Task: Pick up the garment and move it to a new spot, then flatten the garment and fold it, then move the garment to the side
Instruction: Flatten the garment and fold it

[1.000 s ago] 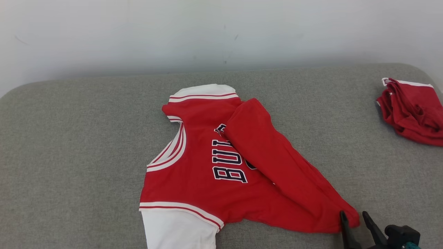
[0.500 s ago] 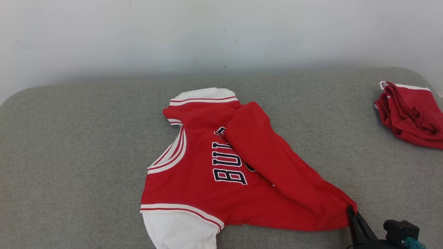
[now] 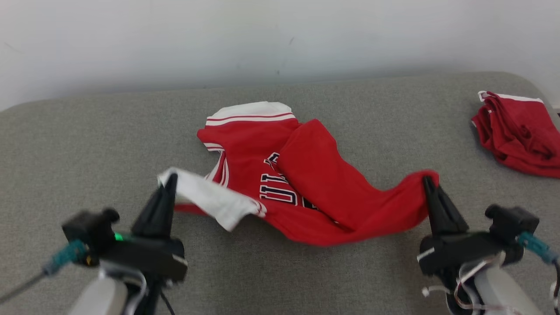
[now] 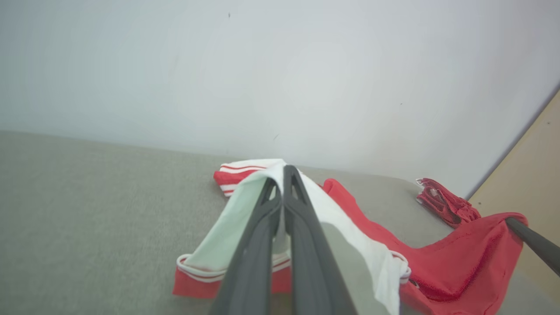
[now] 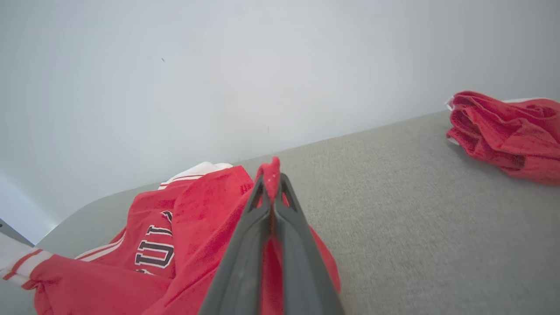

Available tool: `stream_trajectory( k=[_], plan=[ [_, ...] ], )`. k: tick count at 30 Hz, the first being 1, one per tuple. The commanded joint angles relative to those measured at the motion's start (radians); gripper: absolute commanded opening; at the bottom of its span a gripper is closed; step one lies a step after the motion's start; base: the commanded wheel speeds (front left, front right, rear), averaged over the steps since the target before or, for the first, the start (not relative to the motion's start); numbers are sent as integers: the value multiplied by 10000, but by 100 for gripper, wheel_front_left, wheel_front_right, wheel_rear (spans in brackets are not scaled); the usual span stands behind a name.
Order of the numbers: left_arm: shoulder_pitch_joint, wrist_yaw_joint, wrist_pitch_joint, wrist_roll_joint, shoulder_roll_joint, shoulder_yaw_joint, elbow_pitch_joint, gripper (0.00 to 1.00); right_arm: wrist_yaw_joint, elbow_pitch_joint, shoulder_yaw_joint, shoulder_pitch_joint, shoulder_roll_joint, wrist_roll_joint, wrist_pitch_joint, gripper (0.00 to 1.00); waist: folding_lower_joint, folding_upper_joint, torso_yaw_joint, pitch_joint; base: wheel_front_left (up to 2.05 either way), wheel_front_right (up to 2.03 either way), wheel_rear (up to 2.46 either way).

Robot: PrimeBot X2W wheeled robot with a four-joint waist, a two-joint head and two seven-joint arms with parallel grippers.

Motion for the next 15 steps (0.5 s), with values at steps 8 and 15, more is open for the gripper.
stream_trajectory(
  k=[8, 15],
  plan=[
    [-5746, 16, 2120, -873, 619, 309, 322, 0, -27, 443, -248, -4618, -332, 2267, 1454, 0, -1, -1, -219, 2561, 0, 0, 0],
    [-11208, 169, 2768, -300, 436, 365, 2529, 0, -26, 1859, -1025, -9309, -325, 3170, 2547, 0, -1, -1, -448, 4543, 0, 0, 0]
  ],
)
